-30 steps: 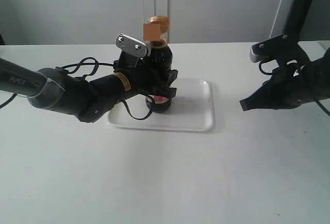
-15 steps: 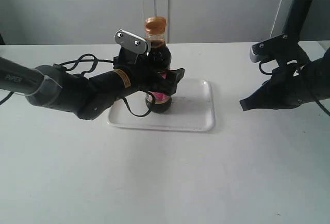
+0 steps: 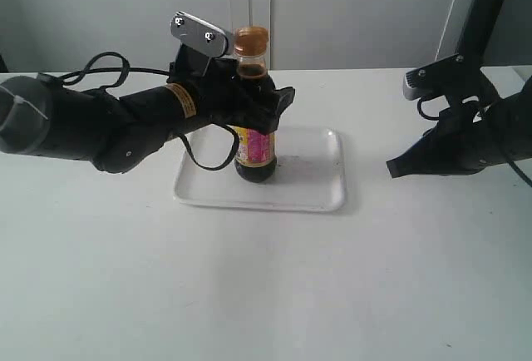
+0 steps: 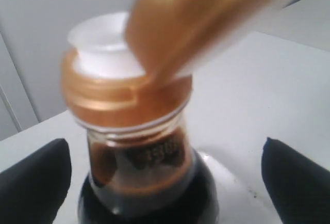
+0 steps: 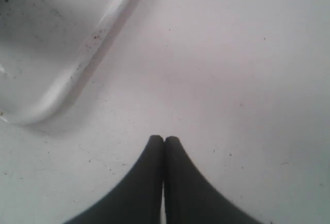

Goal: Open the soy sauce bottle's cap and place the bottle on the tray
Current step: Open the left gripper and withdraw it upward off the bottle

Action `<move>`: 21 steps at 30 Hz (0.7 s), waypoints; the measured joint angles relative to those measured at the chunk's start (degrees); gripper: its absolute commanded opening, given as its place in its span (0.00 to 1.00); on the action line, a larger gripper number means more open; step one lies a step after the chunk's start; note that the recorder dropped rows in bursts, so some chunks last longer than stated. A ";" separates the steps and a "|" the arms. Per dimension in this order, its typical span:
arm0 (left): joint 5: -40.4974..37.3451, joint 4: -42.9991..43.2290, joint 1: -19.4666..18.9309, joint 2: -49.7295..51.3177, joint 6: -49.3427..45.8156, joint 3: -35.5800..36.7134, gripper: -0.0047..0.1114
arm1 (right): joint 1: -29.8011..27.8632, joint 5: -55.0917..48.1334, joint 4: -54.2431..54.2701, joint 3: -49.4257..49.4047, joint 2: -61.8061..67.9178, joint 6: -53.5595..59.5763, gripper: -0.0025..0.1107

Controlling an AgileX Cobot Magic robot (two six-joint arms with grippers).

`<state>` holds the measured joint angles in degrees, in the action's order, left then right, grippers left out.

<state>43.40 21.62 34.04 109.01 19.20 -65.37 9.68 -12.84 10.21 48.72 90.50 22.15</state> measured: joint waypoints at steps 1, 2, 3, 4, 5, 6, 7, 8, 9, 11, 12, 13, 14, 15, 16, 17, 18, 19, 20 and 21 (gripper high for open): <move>-0.13 0.42 0.00 -0.56 0.10 0.12 0.94 | 0.00 0.00 0.00 0.00 0.00 0.00 0.02; -0.29 0.82 0.11 -1.06 0.24 0.22 0.94 | 0.00 0.11 0.00 0.00 0.00 0.00 0.02; -0.29 1.26 0.11 -1.58 0.24 0.22 0.94 | 0.00 0.11 0.00 0.00 0.00 0.00 0.02; -0.29 1.56 0.35 -2.02 0.24 0.22 0.94 | 0.00 0.11 0.00 0.00 0.00 0.00 0.02; -0.39 1.79 0.59 -2.77 0.24 0.22 0.94 | 0.00 0.11 0.00 0.00 0.00 0.00 0.02; -0.39 1.92 0.82 -3.25 0.24 0.22 0.94 | 0.00 0.11 0.00 0.00 0.00 0.00 0.02; -0.50 2.04 1.11 -3.88 0.24 0.22 0.94 | 0.00 0.11 0.00 0.00 0.00 0.00 0.02; -0.64 2.05 1.24 -4.34 0.24 0.22 0.94 | 0.00 0.24 0.00 0.00 0.00 0.00 0.02; -0.91 2.05 1.39 -4.98 0.24 0.22 0.94 | 0.00 0.23 0.00 0.00 0.00 0.00 0.02; -1.32 2.13 1.66 -6.15 0.24 0.22 0.94 | 0.00 0.23 0.00 0.00 0.00 0.00 0.02; -1.60 2.13 1.77 -6.81 0.24 0.22 0.94 | 0.00 0.23 0.00 0.00 0.00 0.00 0.02; -1.89 2.13 1.77 -7.50 0.24 0.22 0.94 | 0.00 0.23 0.00 0.00 0.00 0.00 0.02; -2.82 2.18 1.77 -8.90 0.24 0.22 0.94 | 0.00 0.23 0.00 0.00 0.00 0.00 0.02; -3.43 2.18 1.77 -9.61 0.24 0.22 0.94 | 0.00 0.23 0.00 0.00 0.00 0.00 0.02; -4.57 2.28 1.77 -10.79 0.11 0.22 0.94 | 0.00 0.35 0.00 0.00 0.00 0.00 0.02; -5.41 2.28 1.77 -11.60 0.11 0.22 0.94 | 0.00 0.46 0.00 0.00 0.00 0.00 0.02; -6.12 2.28 1.77 -12.47 0.11 0.25 0.94 | 0.00 0.56 0.00 0.00 0.00 0.00 0.02; -6.50 2.28 1.77 -12.90 0.11 0.25 0.94 | 0.00 0.56 0.10 0.00 0.00 0.00 0.02; -7.45 2.28 1.77 -13.99 0.11 0.25 0.94 | 0.00 0.56 0.10 0.00 0.00 0.00 0.02; -8.00 2.28 1.77 -14.62 0.11 0.25 0.94 | 0.00 0.56 0.10 0.00 0.00 0.00 0.02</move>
<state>35.39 23.90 35.81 94.39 19.31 -65.12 9.68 -12.28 10.32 48.72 90.50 22.15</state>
